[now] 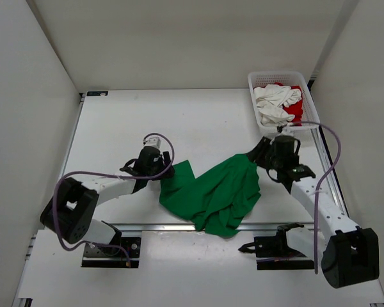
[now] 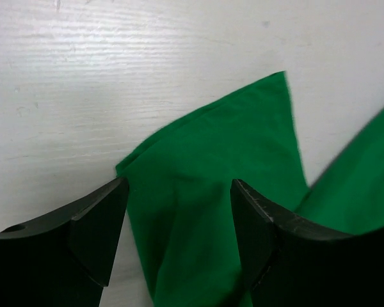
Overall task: Fold and stack the t-shirts
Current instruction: Move the tshirt to the center of the board, then flatten out the tshirt
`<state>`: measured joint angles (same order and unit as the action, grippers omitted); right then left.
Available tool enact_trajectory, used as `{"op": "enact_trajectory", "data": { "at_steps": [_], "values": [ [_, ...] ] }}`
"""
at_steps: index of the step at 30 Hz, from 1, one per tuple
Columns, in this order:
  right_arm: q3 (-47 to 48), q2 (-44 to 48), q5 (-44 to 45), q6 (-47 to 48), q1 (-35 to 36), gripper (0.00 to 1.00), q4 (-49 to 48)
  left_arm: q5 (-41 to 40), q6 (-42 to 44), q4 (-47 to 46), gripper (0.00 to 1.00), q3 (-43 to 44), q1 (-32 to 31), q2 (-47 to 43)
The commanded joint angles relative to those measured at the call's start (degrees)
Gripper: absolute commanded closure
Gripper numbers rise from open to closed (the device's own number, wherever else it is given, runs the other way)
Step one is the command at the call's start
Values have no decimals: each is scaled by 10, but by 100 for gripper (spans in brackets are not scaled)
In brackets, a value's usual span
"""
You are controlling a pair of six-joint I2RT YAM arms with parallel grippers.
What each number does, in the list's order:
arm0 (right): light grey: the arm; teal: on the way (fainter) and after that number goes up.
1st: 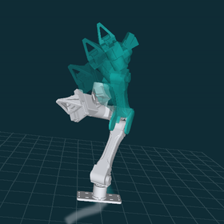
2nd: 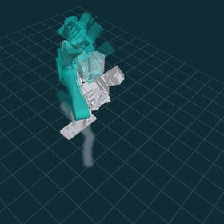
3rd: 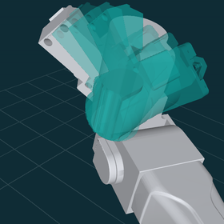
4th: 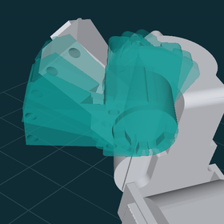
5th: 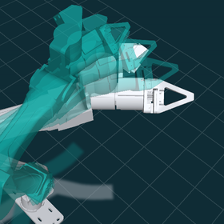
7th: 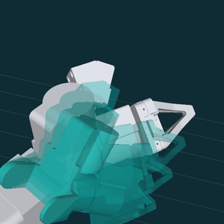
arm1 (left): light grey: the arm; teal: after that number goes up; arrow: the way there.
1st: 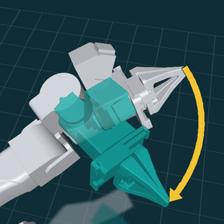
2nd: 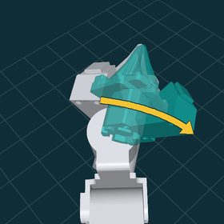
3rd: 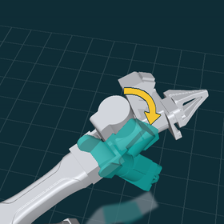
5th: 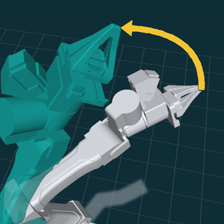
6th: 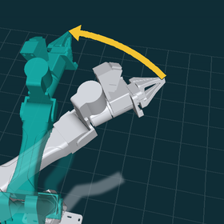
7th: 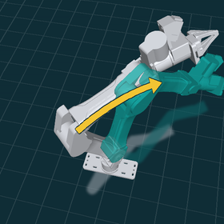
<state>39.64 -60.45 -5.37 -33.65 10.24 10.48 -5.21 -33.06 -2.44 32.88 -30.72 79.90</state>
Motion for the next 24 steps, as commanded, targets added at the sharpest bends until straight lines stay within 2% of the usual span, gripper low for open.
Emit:
{"op": "enact_trajectory", "data": {
  "at_steps": [1, 4, 7, 10, 14, 16, 17, 18, 19, 20, 21, 22, 24],
  "values": [
    [-93, 46, 43, -42, 50, 63, 39, -37, 30, 24, 24, 36, -16, 39],
    [-128, 69, 51, -47, 44, 60, 60, -60, 35, 45, 19, 60, -36, 74],
    [-160, 79, 52, -48, 23, 50, 51, -67, 38, 32, 14, 69, -39, 97],
    [-165, 56, 28, -39, -5, 49, 24, -60, 41, 31, 13, 73, -37, 111],
    [-140, 24, 54, -17, 0, 48, 25, -88, 56, 38, 10, 81, -40, 113],
    [-148, 24, 53, -12, -7, 49, 16, -75, 55, 33, 10, 69, -30, 105],
    [-158, 17, 25, -15, -17, 49, -5, -54, 55, 35, 20, 64, -29, 109],
    [-170, 10, 11, -20, -26, 50, -10, -38, 53, 18, 40, 63, -23, 116],
    [-174, 4, -12, -18, -26, 60, -29, -30, 49, 10, 51, 63, -24, 121],
    [-178, -5, -17, -26, -29, 77, -40, -25, 45, 6, 68, 63, -24, 133],
    [-173, -5, -16, -28, -15, 84, -41, -12, 43, 5, 80, 61, -23, 133],
    [-171, -6, 0, -33, -5, 93, -41, -13, 37, -2, 86, 61, -24, 127],
    [-137, 13, 26, -35, 37, 100, -37, -5, 22, -12, 98, 54, -21, 97]
  ]
}}
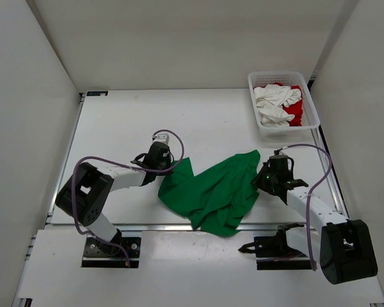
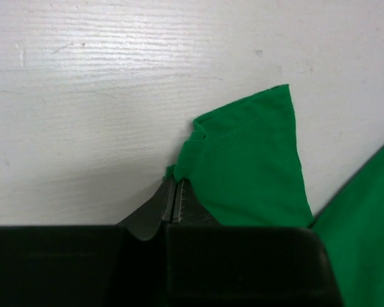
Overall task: Fold and stack the t-shirts
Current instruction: Flatten out the tshirt
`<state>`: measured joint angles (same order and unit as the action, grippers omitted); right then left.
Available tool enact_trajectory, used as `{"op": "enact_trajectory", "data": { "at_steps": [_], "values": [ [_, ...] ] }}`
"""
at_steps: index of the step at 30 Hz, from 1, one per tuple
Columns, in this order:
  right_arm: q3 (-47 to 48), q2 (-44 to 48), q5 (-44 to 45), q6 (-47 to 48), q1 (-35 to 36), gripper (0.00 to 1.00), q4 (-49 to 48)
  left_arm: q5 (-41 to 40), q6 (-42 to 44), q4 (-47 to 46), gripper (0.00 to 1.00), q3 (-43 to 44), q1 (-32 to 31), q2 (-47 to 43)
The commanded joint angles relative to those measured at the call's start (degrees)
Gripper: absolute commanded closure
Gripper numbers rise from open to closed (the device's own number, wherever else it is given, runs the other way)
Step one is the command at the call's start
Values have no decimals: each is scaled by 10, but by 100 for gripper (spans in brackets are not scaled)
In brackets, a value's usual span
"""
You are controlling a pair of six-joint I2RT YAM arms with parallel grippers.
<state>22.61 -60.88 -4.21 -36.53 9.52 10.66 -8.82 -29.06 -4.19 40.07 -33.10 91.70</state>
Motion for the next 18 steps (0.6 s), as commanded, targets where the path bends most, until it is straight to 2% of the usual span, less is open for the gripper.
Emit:
{"op": "enact_trajectory", "data": {
  "at_steps": [1, 7, 8, 12, 16, 18],
  "values": [
    [41, 20, 28, -6, 55, 100, -34, 31, -21, 8, 99, -16, 8, -44],
    [203, 30, 33, 17, 102, 100, 22, 60, -24, 93, 100, 68, 48, -173],
    [274, 28, 30, 33, 103, 100, 37, 72, -23, 114, 100, 111, 65, -194],
    [415, 7, -53, 40, 63, 100, 62, 121, -38, 161, 100, 190, 162, -231],
    [600, -32, -94, 56, 48, 100, 129, 213, -64, 207, 100, 298, 288, -248],
    [653, -32, -95, 59, 61, 100, 153, 221, -64, 220, 100, 335, 330, -261]
  ]
}}
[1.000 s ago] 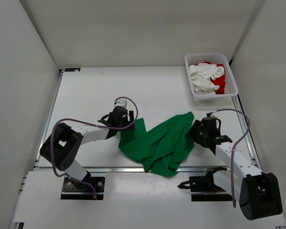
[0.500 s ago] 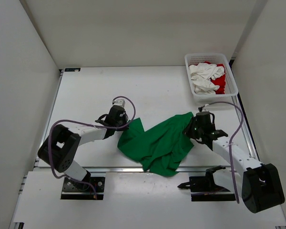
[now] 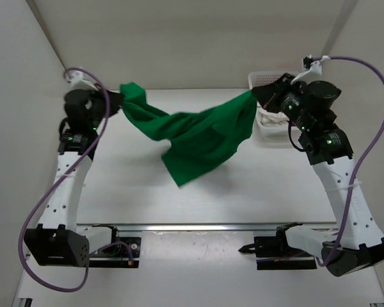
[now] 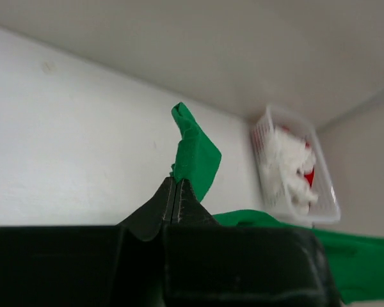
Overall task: Fold and stack the t-shirts
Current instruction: Flatten out the tshirt
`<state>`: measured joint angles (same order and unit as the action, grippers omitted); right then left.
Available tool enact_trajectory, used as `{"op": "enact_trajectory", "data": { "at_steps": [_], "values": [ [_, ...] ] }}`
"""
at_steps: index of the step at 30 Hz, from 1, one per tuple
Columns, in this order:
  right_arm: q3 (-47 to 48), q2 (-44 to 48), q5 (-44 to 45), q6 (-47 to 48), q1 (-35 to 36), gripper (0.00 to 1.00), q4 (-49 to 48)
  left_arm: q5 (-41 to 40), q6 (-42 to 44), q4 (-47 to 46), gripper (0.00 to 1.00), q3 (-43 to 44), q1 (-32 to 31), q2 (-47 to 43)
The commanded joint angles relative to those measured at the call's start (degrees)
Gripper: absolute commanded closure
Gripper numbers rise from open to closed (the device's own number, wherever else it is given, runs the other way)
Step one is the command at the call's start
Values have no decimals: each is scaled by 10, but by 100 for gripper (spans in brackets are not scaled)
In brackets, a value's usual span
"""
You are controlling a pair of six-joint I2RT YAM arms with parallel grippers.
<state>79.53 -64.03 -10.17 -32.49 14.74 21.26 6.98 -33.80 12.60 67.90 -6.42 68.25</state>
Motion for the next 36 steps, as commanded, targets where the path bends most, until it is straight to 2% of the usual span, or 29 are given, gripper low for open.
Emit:
{"op": "enact_trajectory", "data": {
  "at_steps": [1, 3, 6, 8, 11, 12, 14, 20, 23, 25, 27, 30, 31, 32, 33, 34, 35, 36],
  "values": [
    [95, 8, -31, 24, 26, 100, 51, 71, -15, 61, 100, 73, 82, -42],
    [71, 37, -13, 27, 45, 100, 42, 80, -5, 72, 100, 79, 119, -53],
    [-67, 94, -19, 6, 52, 100, 13, 50, 15, 80, 100, 47, 103, -58],
    [-167, 119, -48, -7, 30, 100, 9, 37, 23, 82, 100, 23, 93, -31],
    [-339, 136, -161, -45, -86, 100, -44, 58, 32, 103, 100, 26, 101, 45],
    [-379, 134, -181, -60, -112, 100, -70, 41, 35, 103, 100, 34, 87, 65],
    [-398, 105, -200, -56, -118, 100, -99, -12, 45, 99, 100, 50, 55, 107],
    [-381, -18, -103, -49, -67, 100, -134, -57, 58, 122, 100, 178, 7, 354],
    [-332, -99, -88, -44, -55, 100, -140, -82, 67, 130, 100, 250, -12, 397],
    [-300, -142, -74, -46, -52, 100, -148, -103, 77, 145, 100, 330, -25, 440],
    [-282, -160, -63, -42, -57, 100, -144, -106, 75, 168, 100, 375, -25, 489],
    [-260, -184, -58, -42, -80, 100, -147, -104, 87, 225, 100, 491, -25, 555],
    [-262, -184, -60, -42, -84, 100, -150, -105, 93, 225, 100, 494, -25, 565],
    [-262, -185, -51, -42, -87, 100, -146, -106, 98, 224, 95, 502, -32, 566],
    [-261, -188, -50, -38, -93, 100, -148, -99, 101, 224, 80, 499, -33, 566],
    [-260, -191, -51, -39, -96, 100, -148, -92, 100, 221, 70, 494, -33, 559],
    [-261, -193, -49, -38, -97, 100, -150, -71, 96, 215, 51, 477, -37, 547],
    [-263, -200, -52, -42, -96, 100, -151, -64, 88, 201, 39, 441, -36, 526]
  ]
}}
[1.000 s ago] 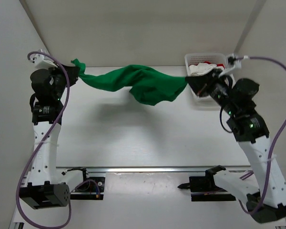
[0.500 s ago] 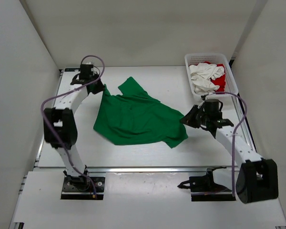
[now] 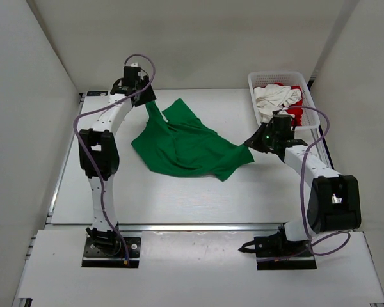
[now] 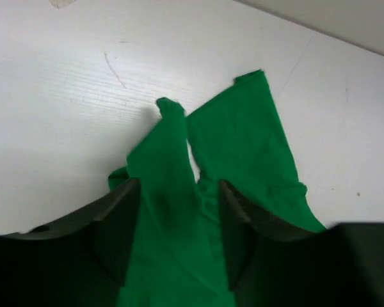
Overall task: Fold and stack the t-shirts
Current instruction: Flatten out the tshirt
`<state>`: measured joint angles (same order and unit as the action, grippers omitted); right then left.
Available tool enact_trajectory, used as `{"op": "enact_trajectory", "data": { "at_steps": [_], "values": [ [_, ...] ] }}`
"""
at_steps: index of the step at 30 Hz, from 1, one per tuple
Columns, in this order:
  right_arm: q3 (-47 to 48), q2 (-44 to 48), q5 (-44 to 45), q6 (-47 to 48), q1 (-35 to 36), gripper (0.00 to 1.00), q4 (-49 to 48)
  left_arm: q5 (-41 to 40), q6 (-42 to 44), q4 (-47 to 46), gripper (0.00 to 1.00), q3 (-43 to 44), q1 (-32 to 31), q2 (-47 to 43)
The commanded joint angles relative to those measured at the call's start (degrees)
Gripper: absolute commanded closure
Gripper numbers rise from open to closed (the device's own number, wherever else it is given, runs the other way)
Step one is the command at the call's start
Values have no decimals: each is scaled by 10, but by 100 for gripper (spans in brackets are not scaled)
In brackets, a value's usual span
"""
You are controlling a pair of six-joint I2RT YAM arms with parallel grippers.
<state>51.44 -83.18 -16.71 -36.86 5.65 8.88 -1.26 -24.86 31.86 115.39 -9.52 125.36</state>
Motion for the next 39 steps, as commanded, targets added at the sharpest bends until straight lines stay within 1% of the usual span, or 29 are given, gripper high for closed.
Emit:
{"op": "enact_trajectory", "data": {
  "at_steps": [1, 2, 3, 4, 5, 6, 8, 9, 11, 13, 15, 17, 19, 20, 21, 23, 24, 25, 26, 28, 29, 32, 33, 34, 35, 36, 37, 38, 39],
  "values": [
    [14, -9, 7, 0, -11, 100, -35, 26, -5, -2, 35, -64, -5, -86],
    [6, -6, -1, -7, -16, 100, -53, 27, -22, -43, 32, -140, -8, -113],
    [-2, -8, -2, -15, -11, 100, -59, 24, -29, -101, 37, -238, -6, -173],
    [-12, -1, -3, -16, -14, 100, -73, 21, -53, -125, 49, -340, -4, -235],
    [-18, 2, -4, -20, -11, 100, -83, 16, -76, -178, 52, -387, 8, -265],
    [-25, 5, -5, -21, -6, 100, -84, 28, -96, -221, 56, -472, 14, -321],
    [-34, 8, -18, -22, -4, 100, -94, 43, -123, -259, 58, -575, 44, -383],
    [-41, 12, -28, -24, 1, 100, -107, 52, -129, -269, 58, -621, 60, -390],
    [-52, 20, -29, -29, 8, 100, -119, 64, -135, -282, 58, -669, 75, -397],
    [-66, 26, -34, -30, 16, 100, -126, 85, -142, -302, 53, -705, 81, -384],
    [-73, 29, -55, -32, 18, 100, -138, 91, -150, -311, 47, -717, 87, -365],
    [-84, 33, -64, -34, 23, 100, -152, 93, -150, -335, 32, -711, 81, -343],
    [-90, 34, -64, -37, 30, 100, -164, 95, -154, -344, 27, -697, 70, -325],
    [-90, 30, -69, -38, 33, 100, -165, 94, -154, -343, 28, -686, 64, -312],
    [-88, 25, -68, -37, 37, 100, -166, 95, -152, -348, 31, -681, 59, -300],
    [-87, 26, -71, -37, 47, 100, -163, 102, -148, -342, 65, -662, 54, -283],
    [-89, 22, -68, -33, 47, 100, -162, 103, -150, -338, 72, -658, 56, -281],
    [-91, 21, -68, -32, 48, 100, -170, 108, -146, -326, 87, -652, 61, -274],
    [-96, 21, -71, -33, 44, 100, -172, 111, -144, -320, 95, -645, 61, -282],
    [-93, 20, -77, -34, 39, 100, -174, 99, -119, -255, 100, -629, 63, -297],
    [-97, 21, -82, -34, 38, 100, -176, 77, -109, -229, 100, -607, 62, -317],
    [-109, 31, -88, -35, 18, 100, -178, 1, -57, -64, 100, -548, 43, -382],
    [-111, 32, -88, -31, 16, 100, -180, -30, -38, -37, 100, -525, 22, -405],
    [-112, 35, -89, -34, 12, 100, -187, -39, -21, 14, 96, -516, 9, -413],
    [-112, 32, -90, -29, 6, 100, -186, -50, -5, 60, 84, -499, 8, -430],
    [-113, 31, -94, -26, 7, 100, -190, -47, 2, 81, 69, -483, 4, -433],
    [-117, 27, -96, -26, 5, 100, -194, -42, 17, 118, 62, -477, 9, -433],
    [-120, 21, -98, -29, 2, 100, -200, -38, 29, 145, 48, -462, 12, -428],
    [-117, -8, -112, -18, 11, 100, -208, -71, 45, 157, 23, -429, 45, -390]
  ]
}}
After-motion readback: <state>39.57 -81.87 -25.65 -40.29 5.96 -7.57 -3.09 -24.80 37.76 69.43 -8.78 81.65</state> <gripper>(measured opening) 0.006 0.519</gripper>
